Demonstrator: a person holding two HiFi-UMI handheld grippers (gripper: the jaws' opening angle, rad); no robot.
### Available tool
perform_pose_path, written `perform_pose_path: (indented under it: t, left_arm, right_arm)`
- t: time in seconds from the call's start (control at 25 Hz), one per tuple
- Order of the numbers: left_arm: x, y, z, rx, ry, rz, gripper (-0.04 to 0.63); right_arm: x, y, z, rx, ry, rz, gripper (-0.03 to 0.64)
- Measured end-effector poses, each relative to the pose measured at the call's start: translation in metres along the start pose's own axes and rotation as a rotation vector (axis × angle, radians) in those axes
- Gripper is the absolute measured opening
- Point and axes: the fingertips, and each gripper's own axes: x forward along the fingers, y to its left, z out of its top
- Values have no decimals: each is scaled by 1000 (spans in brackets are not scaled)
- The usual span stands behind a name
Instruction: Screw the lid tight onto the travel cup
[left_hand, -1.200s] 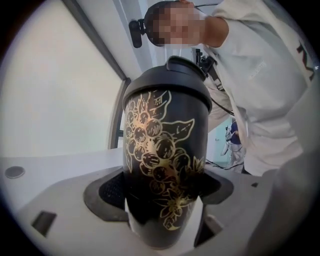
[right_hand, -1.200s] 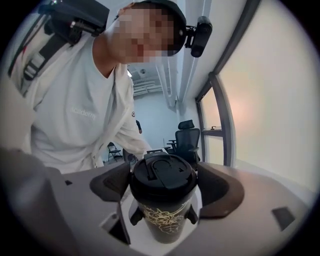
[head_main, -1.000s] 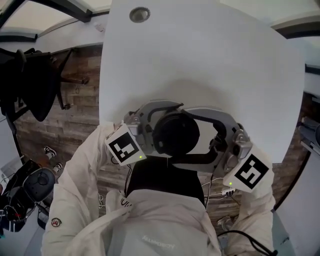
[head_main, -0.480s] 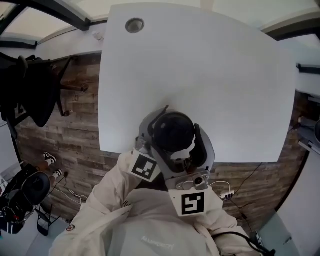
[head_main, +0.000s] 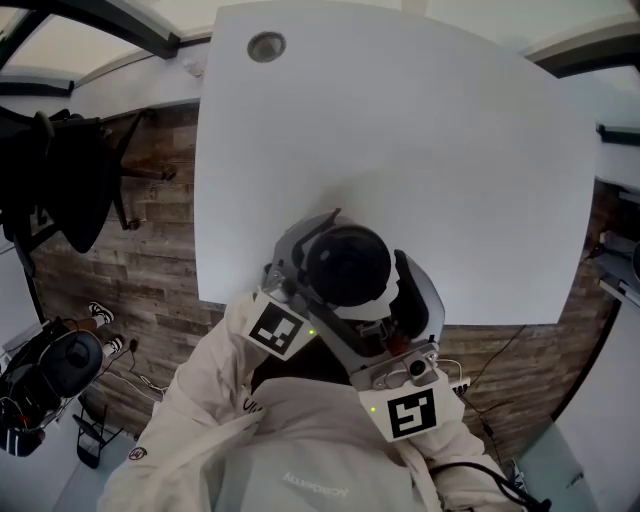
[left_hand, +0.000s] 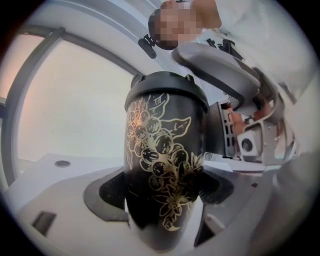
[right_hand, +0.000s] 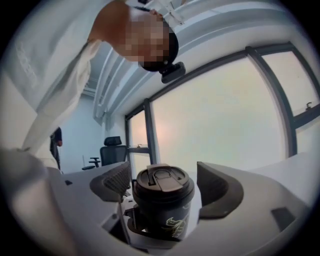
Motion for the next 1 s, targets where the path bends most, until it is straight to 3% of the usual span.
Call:
perform_pose_path:
  t: [0.12,0.36,0.48,0.64,0.76,1.0]
  left_arm:
    - [-4,0,-3,-6,-1,-108,400]
    - [-9,-6,-1,24,-10,-341,400]
    - [-9,-3,-1,8,-7,-411,400]
    - [-11,-4,-5,15,10,-435,400]
    - [-12,-6,-6,32,9,-415,400]
    - [-11,0,-8,5,-7,-253,400]
  right_arm:
    - [-6,1,13,-61,-29,201,396]
    - [-2,4,-7,-82,125,737,397]
    - [10,8,-18,-161,177,871,397]
    - [18,17,-27,-160,184,903,400]
    - [15,20,-28,-149,171,872,400]
    - [19,19,-28,-125,106,572,402]
